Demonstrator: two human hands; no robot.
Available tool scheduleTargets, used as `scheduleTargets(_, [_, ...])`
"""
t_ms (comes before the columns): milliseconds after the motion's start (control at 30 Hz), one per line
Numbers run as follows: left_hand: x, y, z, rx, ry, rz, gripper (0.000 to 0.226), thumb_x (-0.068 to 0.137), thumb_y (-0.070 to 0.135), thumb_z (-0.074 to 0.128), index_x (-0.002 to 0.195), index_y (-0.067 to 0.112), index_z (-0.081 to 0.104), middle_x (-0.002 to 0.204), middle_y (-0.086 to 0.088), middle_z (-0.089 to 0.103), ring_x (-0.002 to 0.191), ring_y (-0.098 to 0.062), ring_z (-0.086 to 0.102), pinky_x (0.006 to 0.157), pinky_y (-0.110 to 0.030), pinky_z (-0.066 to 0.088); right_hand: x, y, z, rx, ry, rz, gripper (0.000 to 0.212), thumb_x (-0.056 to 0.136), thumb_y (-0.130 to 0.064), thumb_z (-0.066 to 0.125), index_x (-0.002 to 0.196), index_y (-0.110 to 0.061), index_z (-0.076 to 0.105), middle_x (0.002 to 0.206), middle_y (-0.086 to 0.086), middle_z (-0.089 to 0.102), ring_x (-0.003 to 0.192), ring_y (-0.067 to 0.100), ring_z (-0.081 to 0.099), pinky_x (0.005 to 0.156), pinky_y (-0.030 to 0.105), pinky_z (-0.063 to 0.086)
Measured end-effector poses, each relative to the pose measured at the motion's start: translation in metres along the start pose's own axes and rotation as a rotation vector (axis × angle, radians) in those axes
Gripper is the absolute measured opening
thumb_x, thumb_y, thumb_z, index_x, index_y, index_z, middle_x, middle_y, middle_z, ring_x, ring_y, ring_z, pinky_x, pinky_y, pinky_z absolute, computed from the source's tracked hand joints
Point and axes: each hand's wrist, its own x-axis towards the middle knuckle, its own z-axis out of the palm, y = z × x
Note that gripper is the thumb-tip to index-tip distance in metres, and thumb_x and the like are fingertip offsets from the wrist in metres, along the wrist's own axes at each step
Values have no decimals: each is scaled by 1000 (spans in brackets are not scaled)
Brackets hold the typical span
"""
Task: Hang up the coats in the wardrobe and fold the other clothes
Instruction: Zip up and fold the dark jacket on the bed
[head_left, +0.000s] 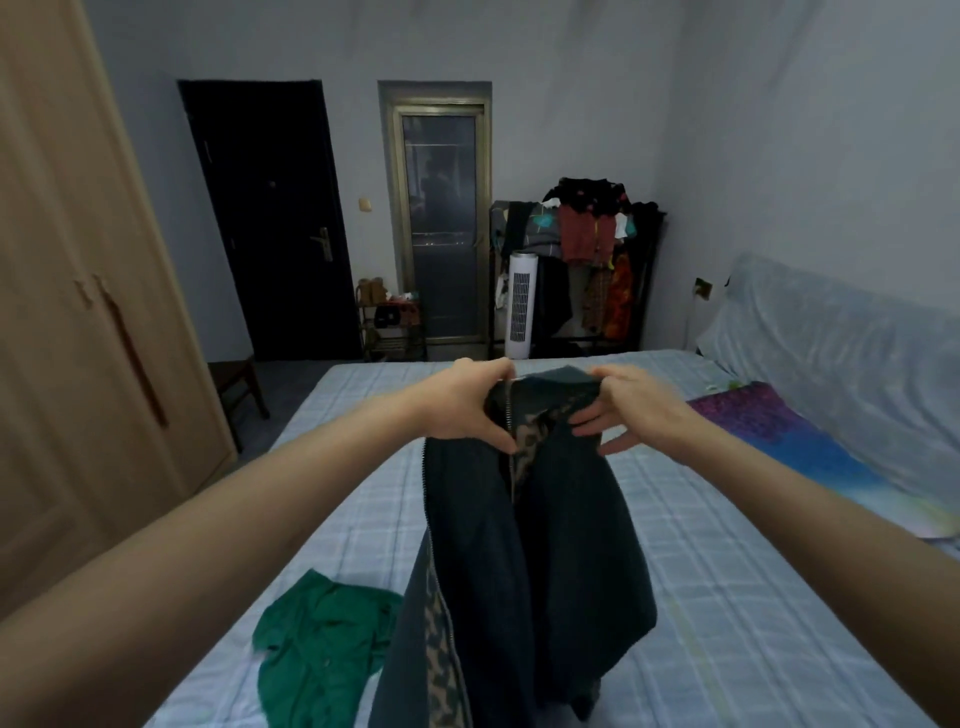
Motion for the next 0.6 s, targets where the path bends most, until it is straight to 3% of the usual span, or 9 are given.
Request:
scheduleTargets(67, [-12,-21,-6,87,5,-85,53,68,38,85,106,26,50,102,4,56,98,-16,50,76,-30,43,3,9,-14,135,70,79,42,100,-41,34,114,-11,60,99,16,73,90,28,71,73,44,59])
scheduleTargets(133, [-28,-45,-14,216,26,-193,41,75,36,79,104,25,52,102,1,54,95,-20,53,75,-33,45,1,18,-34,174,98,147,58,86,-66,52,108,-12,60,98,12,72,87,29,71,65,40,58])
scheduleTargets(167, [-36,-55,-19,302,45,-249,35,78,39,75,102,27,53,103,0,55,94,-23,55,75,-35,47,-2,22,-42,102,95,161,55,80,-64,64,101,-13,62,95,9,71,84,27,71,64,36,56])
scheduleTargets(233, [-48,-65,-27,452,126,-304,22,83,43,68,97,31,55,100,1,58,96,-27,59,72,-37,47,-3,29,-54,-196,93,125,27,77,-32,79,80,-14,59,85,7,64,72,20,61,59,28,47])
scheduleTargets(333, [-51,-62,-35,477,271,-278,8,89,38,63,88,32,57,92,2,59,92,-27,60,66,-36,44,-4,30,-61,-602,226,-61,26,77,2,68,83,-18,52,92,10,59,74,20,53,57,30,43])
scheduleTargets(467, [-51,-61,-45,328,359,-322,16,88,24,64,80,30,52,88,-1,58,86,-29,59,68,-41,50,-14,35,-70,-932,367,-289,50,76,5,52,107,-29,34,82,8,56,65,29,55,56,44,50])
scheduleTargets(600, [-53,-65,-50,213,359,-365,12,90,22,61,84,30,56,89,-3,60,87,-30,60,75,-46,53,-16,46,-87,-1211,578,-483,53,81,-2,58,120,-27,32,94,9,48,52,32,51,45,35,37])
